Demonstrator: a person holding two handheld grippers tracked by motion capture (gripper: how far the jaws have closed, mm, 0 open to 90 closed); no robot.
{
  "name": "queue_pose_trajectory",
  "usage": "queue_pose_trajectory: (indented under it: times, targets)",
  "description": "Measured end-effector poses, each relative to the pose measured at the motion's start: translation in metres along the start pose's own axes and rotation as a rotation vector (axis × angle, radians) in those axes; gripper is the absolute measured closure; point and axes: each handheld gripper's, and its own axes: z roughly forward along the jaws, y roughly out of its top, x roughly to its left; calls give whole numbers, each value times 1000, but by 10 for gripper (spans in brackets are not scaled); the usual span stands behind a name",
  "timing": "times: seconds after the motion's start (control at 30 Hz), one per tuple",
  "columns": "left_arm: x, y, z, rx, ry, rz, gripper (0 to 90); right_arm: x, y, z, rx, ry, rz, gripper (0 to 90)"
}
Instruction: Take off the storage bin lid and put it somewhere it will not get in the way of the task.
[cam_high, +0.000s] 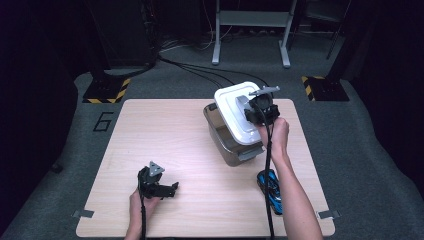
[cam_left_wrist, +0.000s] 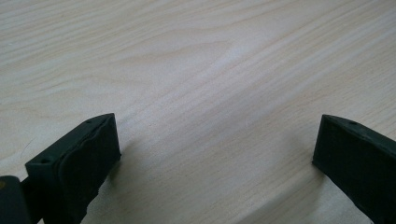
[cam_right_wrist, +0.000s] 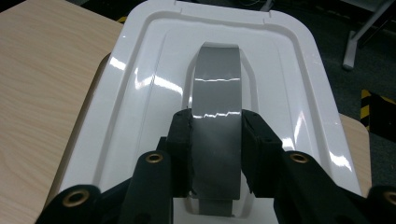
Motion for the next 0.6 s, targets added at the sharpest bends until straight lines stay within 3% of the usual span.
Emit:
queue_pose_trajectory:
  times: [0.3,0.6]
  targets:
    - [-1,0,0,2,-3,-6,4,-24,-1,-12,-26,-31,14,672]
    - [0,0,0,3,-2,-1,4,-55,-5,-25,-45,-77,75,672]
